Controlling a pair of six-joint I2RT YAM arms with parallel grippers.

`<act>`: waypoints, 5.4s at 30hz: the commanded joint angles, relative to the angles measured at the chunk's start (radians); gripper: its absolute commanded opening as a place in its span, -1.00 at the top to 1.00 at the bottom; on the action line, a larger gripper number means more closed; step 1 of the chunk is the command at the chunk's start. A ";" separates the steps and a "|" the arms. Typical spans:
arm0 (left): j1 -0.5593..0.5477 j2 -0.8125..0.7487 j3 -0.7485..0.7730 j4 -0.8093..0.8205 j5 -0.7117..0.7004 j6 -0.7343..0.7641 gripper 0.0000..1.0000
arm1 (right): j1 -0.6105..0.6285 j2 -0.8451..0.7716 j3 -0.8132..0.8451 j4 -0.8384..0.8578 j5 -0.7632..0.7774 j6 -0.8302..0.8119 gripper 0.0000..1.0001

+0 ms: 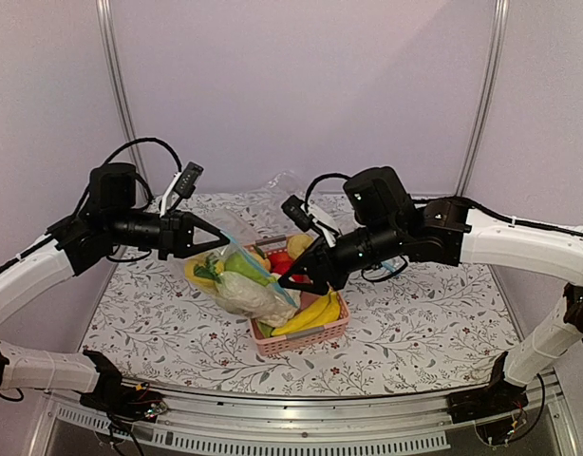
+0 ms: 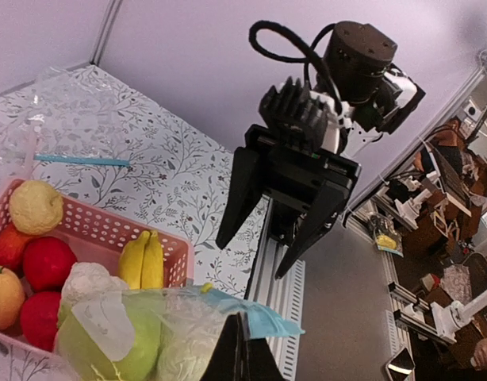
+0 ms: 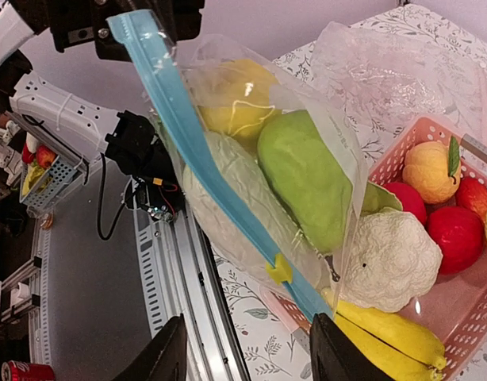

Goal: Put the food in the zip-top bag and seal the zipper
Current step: Zip the zipper on the zipper food storage bag, then hold the zipper from the zipper food storage bag, then zip the zipper on the zipper food storage bag.

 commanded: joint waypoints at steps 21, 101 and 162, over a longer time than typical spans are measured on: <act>0.000 0.032 0.002 -0.044 0.013 0.033 1.00 | 0.005 0.077 -0.049 0.104 0.012 -0.011 0.22; 0.001 0.060 0.025 -0.058 0.000 0.018 1.00 | -0.123 0.214 0.094 0.005 -0.228 -0.227 0.86; 0.234 0.040 0.051 -0.154 -0.155 0.047 1.00 | -0.123 0.069 -0.049 -0.162 -0.025 -0.153 0.85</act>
